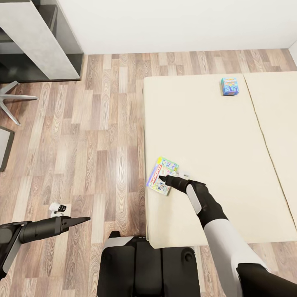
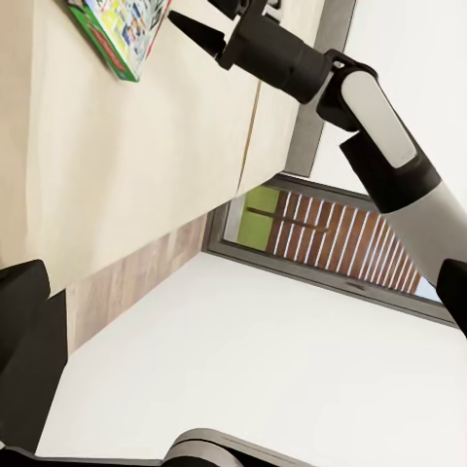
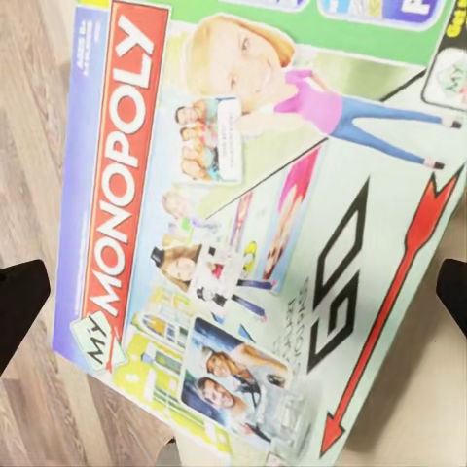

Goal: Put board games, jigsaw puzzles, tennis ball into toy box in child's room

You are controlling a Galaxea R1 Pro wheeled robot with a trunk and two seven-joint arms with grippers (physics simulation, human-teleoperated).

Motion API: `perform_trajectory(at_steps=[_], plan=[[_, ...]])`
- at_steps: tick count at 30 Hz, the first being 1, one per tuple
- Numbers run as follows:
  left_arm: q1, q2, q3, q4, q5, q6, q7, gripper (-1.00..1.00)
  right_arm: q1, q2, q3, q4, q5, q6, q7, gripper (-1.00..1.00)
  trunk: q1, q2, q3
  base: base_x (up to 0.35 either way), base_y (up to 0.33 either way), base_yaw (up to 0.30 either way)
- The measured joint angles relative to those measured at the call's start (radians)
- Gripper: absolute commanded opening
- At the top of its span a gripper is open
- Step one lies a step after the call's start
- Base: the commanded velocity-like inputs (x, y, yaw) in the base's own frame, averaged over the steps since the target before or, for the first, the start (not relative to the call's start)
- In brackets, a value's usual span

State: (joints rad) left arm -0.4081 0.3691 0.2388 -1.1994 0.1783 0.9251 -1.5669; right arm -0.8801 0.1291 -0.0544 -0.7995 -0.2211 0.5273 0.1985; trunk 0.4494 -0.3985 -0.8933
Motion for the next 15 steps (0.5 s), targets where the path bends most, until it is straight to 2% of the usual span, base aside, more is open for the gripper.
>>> perform_trajectory(at_steps=[15], plan=[[0.000,-0.001,-0.001,0.000,-0.002,-0.001,0.000,1.00,-0.018,0.002,0.007,0.010,0.001,-0.001,0.000,1.00,0.000,0.000,0.000,0.000,0.000,0.000]])
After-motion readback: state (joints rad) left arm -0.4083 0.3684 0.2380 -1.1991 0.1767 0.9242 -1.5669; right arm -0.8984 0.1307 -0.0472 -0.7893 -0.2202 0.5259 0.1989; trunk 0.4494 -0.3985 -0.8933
